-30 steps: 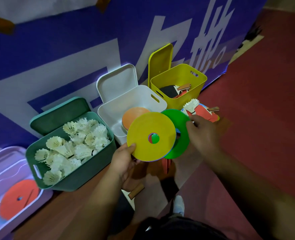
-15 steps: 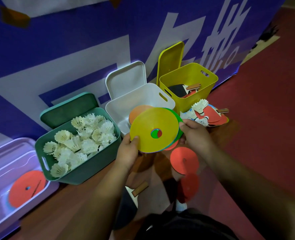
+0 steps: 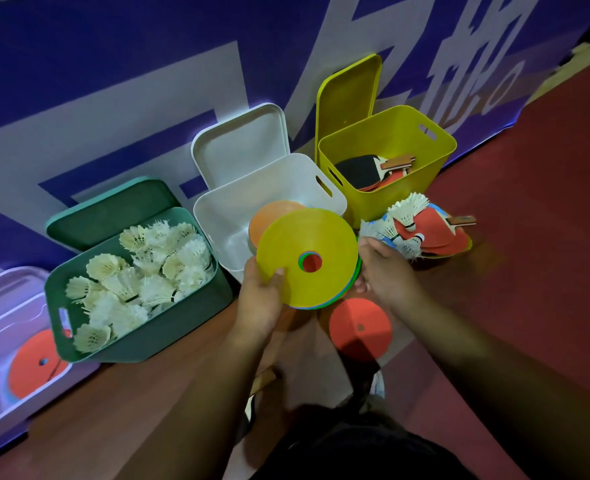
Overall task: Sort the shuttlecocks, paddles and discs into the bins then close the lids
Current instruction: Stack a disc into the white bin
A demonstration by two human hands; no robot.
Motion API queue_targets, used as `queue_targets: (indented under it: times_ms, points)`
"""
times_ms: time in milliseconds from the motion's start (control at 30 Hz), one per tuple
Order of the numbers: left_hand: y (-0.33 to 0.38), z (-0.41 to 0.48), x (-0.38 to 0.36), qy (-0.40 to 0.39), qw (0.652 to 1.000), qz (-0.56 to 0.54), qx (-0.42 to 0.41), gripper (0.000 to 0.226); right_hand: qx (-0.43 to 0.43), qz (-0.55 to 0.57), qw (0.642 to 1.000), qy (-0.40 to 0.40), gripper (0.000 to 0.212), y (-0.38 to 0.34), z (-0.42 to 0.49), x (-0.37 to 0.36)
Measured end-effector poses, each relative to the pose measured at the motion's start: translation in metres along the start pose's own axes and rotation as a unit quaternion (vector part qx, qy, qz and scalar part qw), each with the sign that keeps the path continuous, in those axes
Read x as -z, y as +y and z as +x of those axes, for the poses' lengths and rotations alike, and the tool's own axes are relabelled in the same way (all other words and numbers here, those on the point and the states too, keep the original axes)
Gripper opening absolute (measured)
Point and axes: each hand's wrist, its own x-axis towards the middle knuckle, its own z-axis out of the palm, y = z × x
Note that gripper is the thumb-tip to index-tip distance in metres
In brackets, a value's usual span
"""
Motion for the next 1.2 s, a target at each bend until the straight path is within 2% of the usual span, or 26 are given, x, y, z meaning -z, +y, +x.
queue_targets:
  times_ms: [100,233,467,667,767,867,933,1033,1200]
  points:
    - [0.014,0.006,-0.019,0.031,0.999,-0.007,-0.008,0.025,0.036,-0.073,0.997,-0.017,0.039,-0.018,0.023,0.011]
    - [0.034,0.023,-0.035,0.083,0.997,-0.001,0.007,0.021,0.094,-0.117,0.985,-0.087,0.011,-0.028,0.057,0.018]
    - [0.059,0.046,-0.037,0.149,0.984,-0.072,0.062,0.016,0.108,-0.126,0.972,-0.164,0.014,-0.046,0.115,0.012]
    - [0.072,0.059,-0.025,0.206,0.973,-0.076,0.074,0.013,0.12,-0.127,0.964,-0.202,0.014,-0.068,0.146,-0.007]
    - [0.074,0.067,-0.021,0.202,0.97,-0.108,0.081,0.014,0.111,-0.123,0.964,-0.21,0.008,-0.077,0.16,-0.016]
    - [0.066,0.076,-0.018,0.183,0.97,-0.099,0.127,0.02,0.051,-0.106,0.971,-0.207,0.034,-0.077,0.171,-0.022]
    - [0.057,0.079,-0.017,0.188,0.968,-0.074,0.151,0.01,0.014,-0.107,0.975,-0.192,0.044,-0.074,0.174,-0.02]
    - [0.061,0.072,-0.025,0.224,0.948,-0.128,0.187,0.029,0.0,-0.109,0.975,-0.195,0.038,-0.067,0.173,-0.011]
    - [0.059,0.059,-0.033,0.235,0.949,-0.136,0.161,0.026,0.011,-0.105,0.973,-0.203,0.024,-0.057,0.17,0.001]
